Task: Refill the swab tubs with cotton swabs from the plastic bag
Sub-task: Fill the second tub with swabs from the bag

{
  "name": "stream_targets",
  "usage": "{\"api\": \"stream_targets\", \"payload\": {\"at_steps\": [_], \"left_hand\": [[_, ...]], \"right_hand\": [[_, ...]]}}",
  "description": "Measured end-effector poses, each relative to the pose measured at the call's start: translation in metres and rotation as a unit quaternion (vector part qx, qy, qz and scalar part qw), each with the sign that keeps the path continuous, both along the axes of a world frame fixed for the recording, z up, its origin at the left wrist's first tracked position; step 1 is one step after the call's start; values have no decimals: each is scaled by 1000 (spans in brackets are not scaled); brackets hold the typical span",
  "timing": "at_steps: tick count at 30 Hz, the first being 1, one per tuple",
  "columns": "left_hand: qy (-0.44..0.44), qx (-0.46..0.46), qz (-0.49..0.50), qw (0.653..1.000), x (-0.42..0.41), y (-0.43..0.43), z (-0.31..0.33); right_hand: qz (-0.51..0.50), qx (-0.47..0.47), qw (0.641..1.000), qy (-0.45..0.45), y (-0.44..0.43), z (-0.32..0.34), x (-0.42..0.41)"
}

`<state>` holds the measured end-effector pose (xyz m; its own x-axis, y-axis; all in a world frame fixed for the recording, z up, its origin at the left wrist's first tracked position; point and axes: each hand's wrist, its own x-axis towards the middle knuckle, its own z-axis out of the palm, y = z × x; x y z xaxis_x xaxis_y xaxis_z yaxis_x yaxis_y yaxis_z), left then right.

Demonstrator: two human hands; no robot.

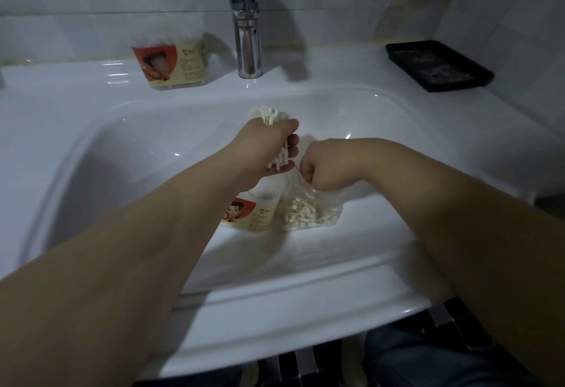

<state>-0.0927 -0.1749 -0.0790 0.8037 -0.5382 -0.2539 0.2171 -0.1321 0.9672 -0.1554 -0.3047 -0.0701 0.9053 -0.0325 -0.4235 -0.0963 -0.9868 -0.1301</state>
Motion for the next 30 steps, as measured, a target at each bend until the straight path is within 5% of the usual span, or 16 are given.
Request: {"api": "stream_targets", "payload": {"at_steps": [8,17,30], "left_hand": [[-2,4,-4,1000,2,-1,-3],[-9,15,-6,1000,4,-2,-5],[-18,18,-17,1000,3,-1,-5]], "right_hand": [[4,31,998,47,0,-8,-1],[67,-61,990,106,13,-12,2],[34,-50,993,97,0,-15,2]]}}
